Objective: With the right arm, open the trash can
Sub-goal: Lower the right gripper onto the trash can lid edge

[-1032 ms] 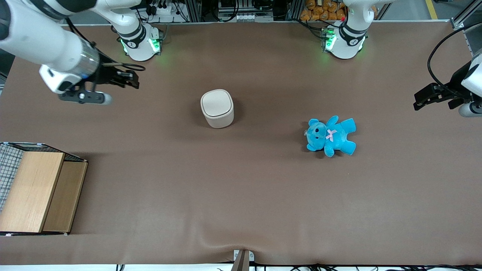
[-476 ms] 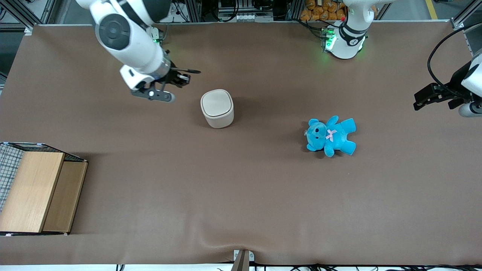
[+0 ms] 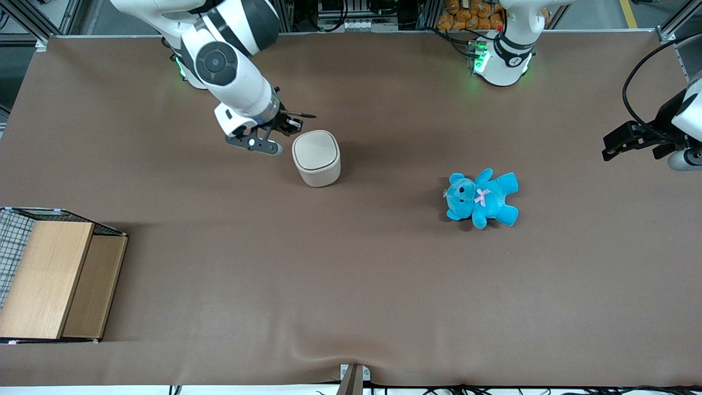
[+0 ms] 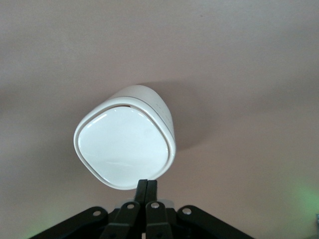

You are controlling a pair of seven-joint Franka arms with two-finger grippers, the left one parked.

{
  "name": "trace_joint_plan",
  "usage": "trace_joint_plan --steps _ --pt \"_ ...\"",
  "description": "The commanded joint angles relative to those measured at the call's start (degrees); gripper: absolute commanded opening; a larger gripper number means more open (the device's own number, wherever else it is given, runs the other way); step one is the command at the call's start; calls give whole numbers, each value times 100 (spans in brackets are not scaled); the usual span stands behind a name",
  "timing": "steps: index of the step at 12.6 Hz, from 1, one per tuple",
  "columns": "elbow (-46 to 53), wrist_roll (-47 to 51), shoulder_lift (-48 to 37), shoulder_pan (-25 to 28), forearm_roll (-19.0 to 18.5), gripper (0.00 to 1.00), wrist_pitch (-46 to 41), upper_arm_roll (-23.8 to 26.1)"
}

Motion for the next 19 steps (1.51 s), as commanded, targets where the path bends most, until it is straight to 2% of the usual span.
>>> trace_joint_plan --steps 1,4,10,15,19 --pt "3 110 312 52 -102 0 343 25" --pt "11 382 594 123 -690 0 652 25" --pt "3 408 901 184 -779 0 907 25" --pt "-50 645 1007 246 -1069 0 916 25" --pt "-59 663 1077 272 -1087 0 925 25"
